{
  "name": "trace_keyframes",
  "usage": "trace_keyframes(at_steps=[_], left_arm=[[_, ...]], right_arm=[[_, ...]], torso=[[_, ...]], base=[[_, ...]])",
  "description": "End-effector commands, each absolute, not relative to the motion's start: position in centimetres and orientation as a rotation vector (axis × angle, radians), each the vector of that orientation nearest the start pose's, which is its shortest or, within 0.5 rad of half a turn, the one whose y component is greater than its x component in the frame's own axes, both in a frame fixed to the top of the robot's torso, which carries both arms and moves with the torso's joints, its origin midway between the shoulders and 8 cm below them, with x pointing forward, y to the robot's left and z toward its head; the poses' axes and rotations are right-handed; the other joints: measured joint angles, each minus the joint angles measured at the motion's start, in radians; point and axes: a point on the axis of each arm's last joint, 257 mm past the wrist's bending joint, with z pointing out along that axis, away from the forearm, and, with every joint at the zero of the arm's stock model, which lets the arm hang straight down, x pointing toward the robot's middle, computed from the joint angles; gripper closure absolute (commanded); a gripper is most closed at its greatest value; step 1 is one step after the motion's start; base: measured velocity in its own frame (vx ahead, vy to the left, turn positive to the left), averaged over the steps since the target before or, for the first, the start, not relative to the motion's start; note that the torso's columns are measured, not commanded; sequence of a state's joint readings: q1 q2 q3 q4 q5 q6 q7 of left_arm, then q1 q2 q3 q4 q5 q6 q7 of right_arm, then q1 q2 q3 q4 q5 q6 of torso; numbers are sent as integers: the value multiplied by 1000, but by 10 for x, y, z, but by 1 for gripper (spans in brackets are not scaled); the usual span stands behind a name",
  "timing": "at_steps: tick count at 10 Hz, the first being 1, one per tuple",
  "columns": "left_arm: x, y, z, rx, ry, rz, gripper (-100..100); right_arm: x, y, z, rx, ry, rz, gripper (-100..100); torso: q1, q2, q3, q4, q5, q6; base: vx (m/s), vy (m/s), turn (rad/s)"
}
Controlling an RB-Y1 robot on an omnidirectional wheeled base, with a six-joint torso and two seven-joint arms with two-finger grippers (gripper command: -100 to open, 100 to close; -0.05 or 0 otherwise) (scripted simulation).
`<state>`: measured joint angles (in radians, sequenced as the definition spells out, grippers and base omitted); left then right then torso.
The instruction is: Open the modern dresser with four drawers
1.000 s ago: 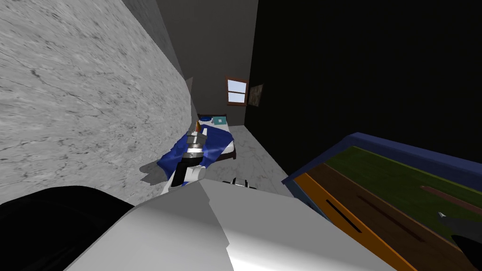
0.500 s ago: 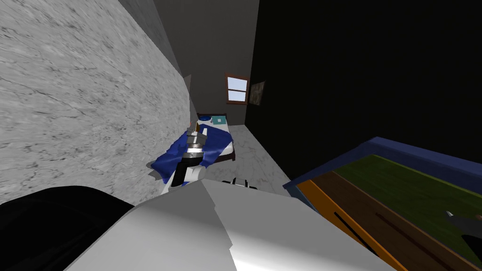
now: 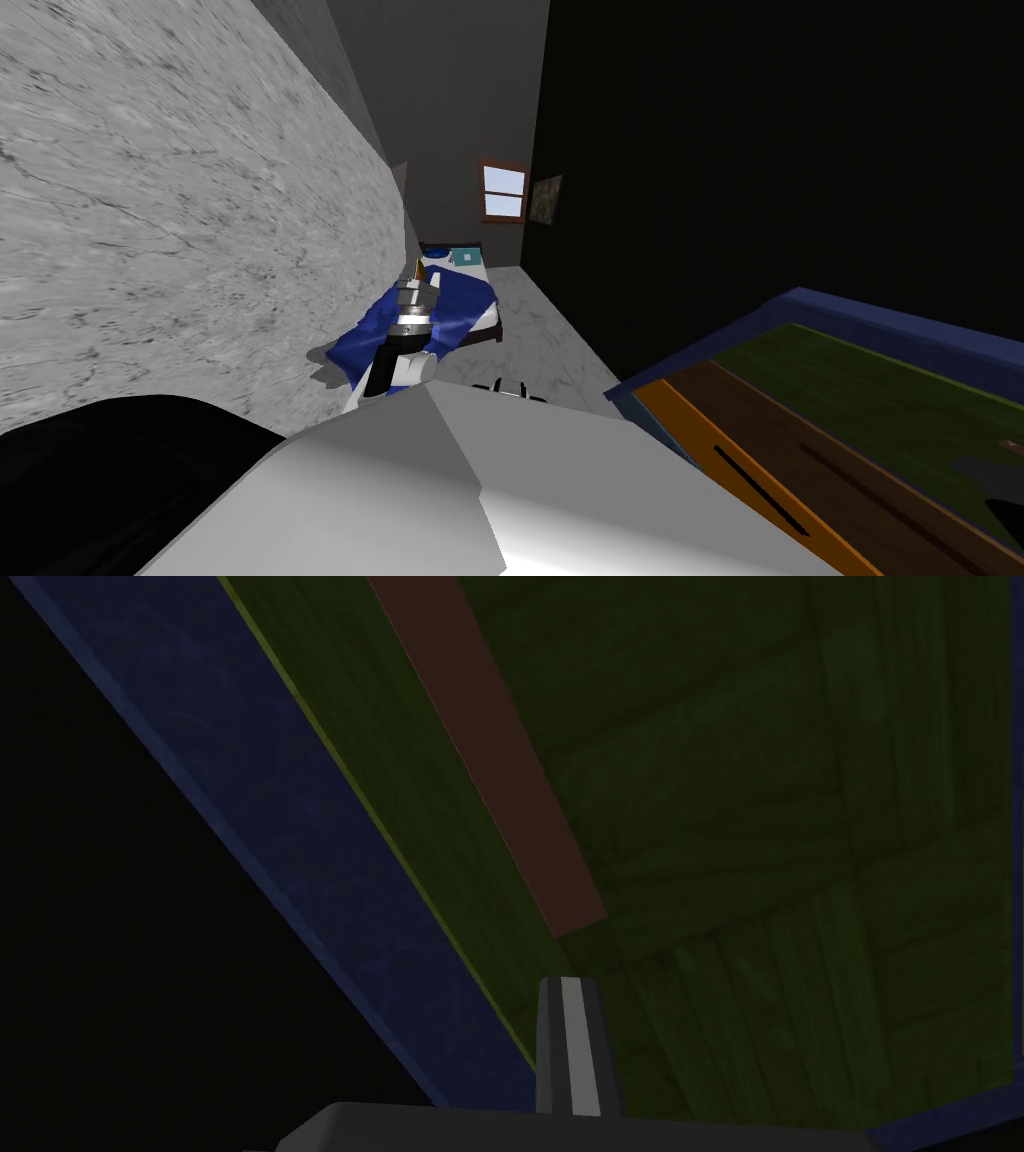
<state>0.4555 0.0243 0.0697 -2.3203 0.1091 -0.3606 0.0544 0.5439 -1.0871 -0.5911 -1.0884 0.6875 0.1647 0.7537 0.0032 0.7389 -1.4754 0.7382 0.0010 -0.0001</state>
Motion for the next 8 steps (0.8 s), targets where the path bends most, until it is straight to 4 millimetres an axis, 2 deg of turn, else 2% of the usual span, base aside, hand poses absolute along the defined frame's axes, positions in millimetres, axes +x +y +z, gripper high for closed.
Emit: trace_keyframes(at_steps=[1,2,3,5,8], left_arm=[[356,308,32,-766,585,-1361,0],[356,308,32,-766,585,-1361,0],[356,308,32,-766,585,-1361,0],[356,308,32,-766,586,-1360,0],[356,308,32,-766,586,-1360,0]], right_arm=[[189,-903,-82,-69,1925,-1562,100],[189,-903,-83,-67,1926,-1563,100],[188,-904,-84,-50,1924,-1560,-100],[188,-904,-84,-38,1922,-1557,-100],[187,-905,-85,-24,1919,-1555,-100]], torso=[[-2,-1,0,0,-1,0],[-3,-1,-1,0,-1,0],[-9,-3,-2,-1,-2,0],[-15,-6,-3,-2,-5,0],[-2,0,0,0,-1,0]], base=[[-66,203,-44],[-30,95,-18],[25,-67,24],[59,-151,27],[43,-146,27]])
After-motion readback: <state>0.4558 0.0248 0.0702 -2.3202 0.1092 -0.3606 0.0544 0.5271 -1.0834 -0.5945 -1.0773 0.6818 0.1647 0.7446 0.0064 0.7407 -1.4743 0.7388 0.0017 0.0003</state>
